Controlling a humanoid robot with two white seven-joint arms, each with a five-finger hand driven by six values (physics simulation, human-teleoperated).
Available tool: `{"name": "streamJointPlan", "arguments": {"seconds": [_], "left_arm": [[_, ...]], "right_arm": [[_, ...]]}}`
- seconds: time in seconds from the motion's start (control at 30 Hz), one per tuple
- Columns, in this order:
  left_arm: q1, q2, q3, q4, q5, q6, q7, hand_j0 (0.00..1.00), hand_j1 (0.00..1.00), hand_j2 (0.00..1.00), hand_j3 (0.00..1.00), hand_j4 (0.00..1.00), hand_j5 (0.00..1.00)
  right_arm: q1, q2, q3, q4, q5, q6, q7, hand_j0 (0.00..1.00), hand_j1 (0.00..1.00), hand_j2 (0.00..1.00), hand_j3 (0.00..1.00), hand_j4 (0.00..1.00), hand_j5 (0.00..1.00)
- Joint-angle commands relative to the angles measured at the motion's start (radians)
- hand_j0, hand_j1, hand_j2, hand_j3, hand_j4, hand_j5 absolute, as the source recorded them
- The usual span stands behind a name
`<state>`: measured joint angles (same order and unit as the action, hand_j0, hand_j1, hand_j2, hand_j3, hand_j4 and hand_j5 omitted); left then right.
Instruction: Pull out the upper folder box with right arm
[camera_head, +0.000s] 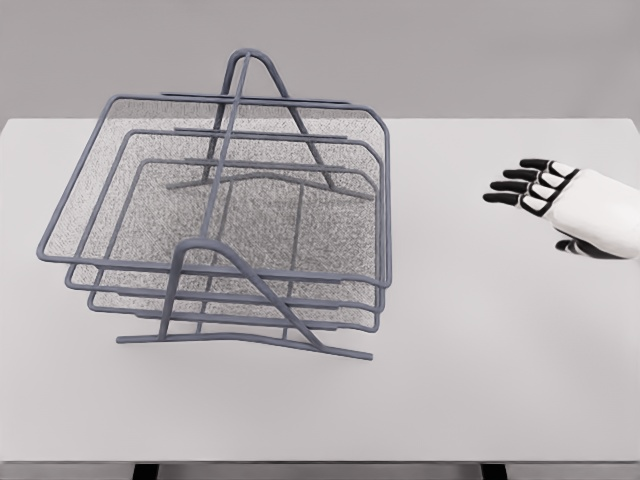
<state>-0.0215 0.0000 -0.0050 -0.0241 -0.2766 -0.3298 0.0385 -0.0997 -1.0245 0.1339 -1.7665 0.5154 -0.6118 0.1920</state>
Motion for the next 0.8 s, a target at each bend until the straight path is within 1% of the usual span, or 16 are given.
{"name": "streamJointPlan", "arguments": {"seconds": [0.0, 0.03, 0.07, 0.1, 0.13, 0.2, 0.23, 0.27, 0.33, 0.37, 0.4, 0.43, 0.47, 0.6, 0.77], "left_arm": [[0.000, 0.000, 0.000, 0.000, 0.000, 0.000, 0.000, 1.00, 1.00, 1.00, 1.00, 1.00, 1.00], [0.000, 0.000, 0.000, 0.000, 0.000, 0.000, 0.000, 1.00, 1.00, 1.00, 1.00, 1.00, 1.00], [0.000, 0.000, 0.000, 0.000, 0.000, 0.000, 0.000, 1.00, 1.00, 1.00, 1.00, 1.00, 1.00], [0.000, 0.000, 0.000, 0.000, 0.000, 0.000, 0.000, 1.00, 1.00, 1.00, 1.00, 1.00, 1.00], [0.000, 0.000, 0.000, 0.000, 0.000, 0.000, 0.000, 1.00, 1.00, 1.00, 1.00, 1.00, 1.00], [0.000, 0.000, 0.000, 0.000, 0.000, 0.000, 0.000, 1.00, 1.00, 1.00, 1.00, 1.00, 1.00], [0.000, 0.000, 0.000, 0.000, 0.000, 0.000, 0.000, 1.00, 1.00, 1.00, 1.00, 1.00, 1.00], [0.000, 0.000, 0.000, 0.000, 0.000, 0.000, 0.000, 1.00, 1.00, 1.00, 1.00, 1.00, 1.00], [0.000, 0.000, 0.000, 0.000, 0.000, 0.000, 0.000, 1.00, 1.00, 1.00, 1.00, 1.00, 1.00], [0.000, 0.000, 0.000, 0.000, 0.000, 0.000, 0.000, 1.00, 1.00, 1.00, 1.00, 1.00, 1.00], [0.000, 0.000, 0.000, 0.000, 0.000, 0.000, 0.000, 1.00, 1.00, 1.00, 1.00, 1.00, 1.00], [0.000, 0.000, 0.000, 0.000, 0.000, 0.000, 0.000, 1.00, 1.00, 1.00, 1.00, 1.00, 1.00], [0.000, 0.000, 0.000, 0.000, 0.000, 0.000, 0.000, 1.00, 1.00, 1.00, 1.00, 1.00, 1.00], [0.000, 0.000, 0.000, 0.000, 0.000, 0.000, 0.000, 1.00, 1.00, 1.00, 1.00, 1.00, 1.00], [0.000, 0.000, 0.000, 0.000, 0.000, 0.000, -0.002, 1.00, 1.00, 1.00, 1.00, 1.00, 1.00]], "right_arm": [[-0.009, -0.005, 0.015, -0.002, -0.009, 0.001, 0.015, 1.00, 1.00, 1.00, 1.00, 1.00, 1.00], [-0.048, -0.005, 0.039, -0.001, -0.012, 0.001, 0.015, 1.00, 1.00, 1.00, 1.00, 1.00, 1.00], [-0.127, -0.005, 0.111, 0.001, -0.026, 0.001, 0.017, 1.00, 1.00, 1.00, 1.00, 1.00, 1.00], [-0.239, -0.008, 0.204, 0.018, -0.087, 0.001, 0.053, 1.00, 1.00, 1.00, 1.00, 1.00, 1.00], [-0.304, -0.011, 0.256, 0.022, -0.129, 0.001, 0.079, 1.00, 1.00, 1.00, 1.00, 1.00, 1.00], [-0.357, -0.008, 0.282, 0.027, -0.201, 0.001, 0.207, 1.00, 1.00, 1.00, 1.00, 1.00, 1.00], [-0.394, -0.005, 0.328, 0.027, -0.203, 0.001, 0.225, 1.00, 1.00, 1.00, 1.00, 1.00, 1.00], [-0.492, 0.012, 0.452, 0.042, -0.203, 0.001, 0.227, 1.00, 1.00, 1.00, 1.00, 1.00, 1.00], [-0.638, 0.031, 0.578, 0.064, -0.242, 0.001, 0.227, 1.00, 1.00, 1.00, 1.00, 1.00, 1.00], [-0.701, 0.060, 0.645, 0.065, -0.242, 0.001, 0.227, 1.00, 1.00, 1.00, 1.00, 1.00, 1.00], [-0.772, 0.081, 0.736, 0.067, -0.242, 0.001, 0.227, 1.00, 1.00, 1.00, 1.00, 1.00, 1.00], [-0.805, 0.118, 0.773, 0.087, -0.242, 0.001, 0.227, 1.00, 1.00, 1.00, 1.00, 1.00, 1.00], [-0.807, 0.142, 0.794, 0.108, -0.241, 0.001, 0.227, 1.00, 1.00, 1.00, 1.00, 1.00, 1.00], [-0.815, 0.175, 0.846, 0.125, -0.233, 0.001, 0.228, 1.00, 1.00, 1.00, 1.00, 1.00, 1.00], [-0.815, 0.173, 0.866, 0.125, -0.221, 0.001, 0.230, 1.00, 1.00, 1.00, 1.00, 1.00, 1.00]]}}
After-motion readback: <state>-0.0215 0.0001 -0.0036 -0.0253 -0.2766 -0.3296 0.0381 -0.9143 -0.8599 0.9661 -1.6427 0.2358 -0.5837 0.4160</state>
